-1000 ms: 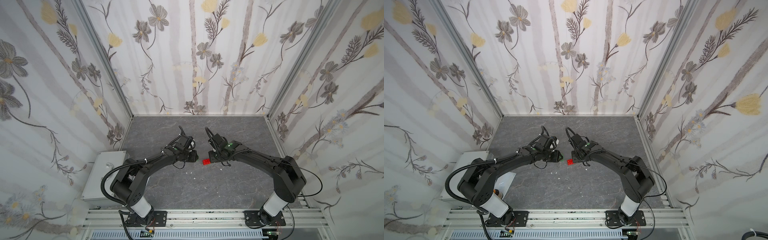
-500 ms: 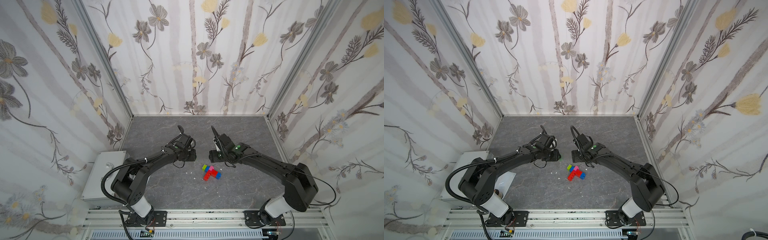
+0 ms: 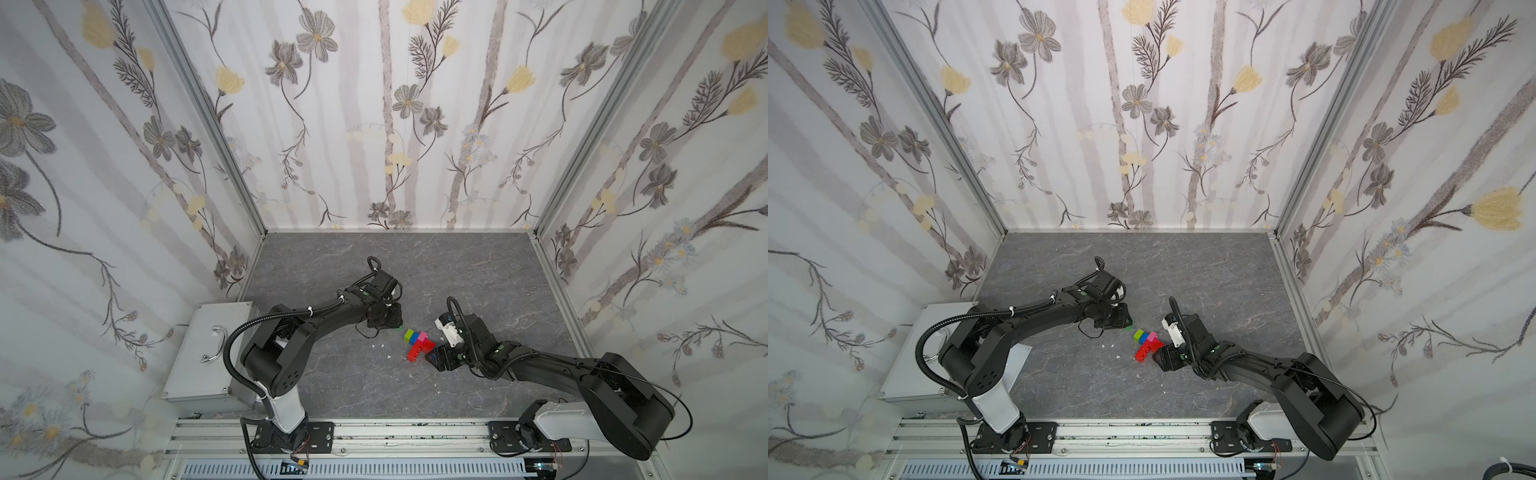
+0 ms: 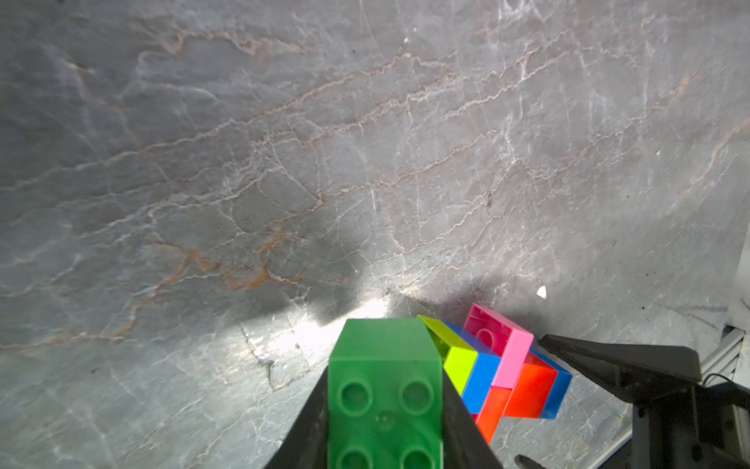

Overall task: Assemble the number 4 with lego
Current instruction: Pick up the lego brick from the center of the board.

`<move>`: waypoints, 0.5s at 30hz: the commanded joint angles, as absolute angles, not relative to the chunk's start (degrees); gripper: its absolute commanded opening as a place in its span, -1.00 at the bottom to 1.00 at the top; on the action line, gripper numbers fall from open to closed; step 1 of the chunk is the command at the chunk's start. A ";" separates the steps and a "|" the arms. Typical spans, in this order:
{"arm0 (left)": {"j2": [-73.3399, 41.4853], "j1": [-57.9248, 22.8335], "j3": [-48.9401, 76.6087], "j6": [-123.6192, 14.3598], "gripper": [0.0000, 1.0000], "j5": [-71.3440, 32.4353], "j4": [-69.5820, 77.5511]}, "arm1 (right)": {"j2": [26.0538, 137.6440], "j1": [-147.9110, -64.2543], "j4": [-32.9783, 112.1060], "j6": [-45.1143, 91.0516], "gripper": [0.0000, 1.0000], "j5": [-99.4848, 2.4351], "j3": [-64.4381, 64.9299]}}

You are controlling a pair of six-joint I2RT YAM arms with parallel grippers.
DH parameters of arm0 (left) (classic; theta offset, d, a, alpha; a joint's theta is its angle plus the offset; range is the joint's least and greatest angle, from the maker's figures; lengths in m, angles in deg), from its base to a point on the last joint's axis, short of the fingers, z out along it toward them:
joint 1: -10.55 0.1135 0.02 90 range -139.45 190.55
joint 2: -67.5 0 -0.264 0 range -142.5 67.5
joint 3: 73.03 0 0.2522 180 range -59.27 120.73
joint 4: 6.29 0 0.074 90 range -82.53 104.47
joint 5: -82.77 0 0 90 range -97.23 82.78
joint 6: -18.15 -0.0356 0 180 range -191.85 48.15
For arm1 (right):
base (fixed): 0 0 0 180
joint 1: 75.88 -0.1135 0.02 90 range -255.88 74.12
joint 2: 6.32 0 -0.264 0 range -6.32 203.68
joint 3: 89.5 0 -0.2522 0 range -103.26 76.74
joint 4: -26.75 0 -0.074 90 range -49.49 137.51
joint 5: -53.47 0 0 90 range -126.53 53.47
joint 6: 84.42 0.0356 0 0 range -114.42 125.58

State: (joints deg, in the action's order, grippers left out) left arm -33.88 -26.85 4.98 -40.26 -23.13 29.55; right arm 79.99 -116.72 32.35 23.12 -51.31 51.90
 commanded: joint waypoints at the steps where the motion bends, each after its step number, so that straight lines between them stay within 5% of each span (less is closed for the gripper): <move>1: -35.18 -27.15 6.33 -38.71 -0.39 -23.57 31.97 | 81.71 -118.37 25.47 18.57 0.53 -51.05 51.98; 15: -38.40 -27.99 6.82 -39.37 -0.39 -23.56 32.67 | 83.07 -125.71 23.58 20.82 0.26 -36.57 54.82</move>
State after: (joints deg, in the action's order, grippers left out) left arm -37.75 -27.97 6.73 -39.49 -24.00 31.24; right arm 82.92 -124.70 23.67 19.69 -40.27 54.13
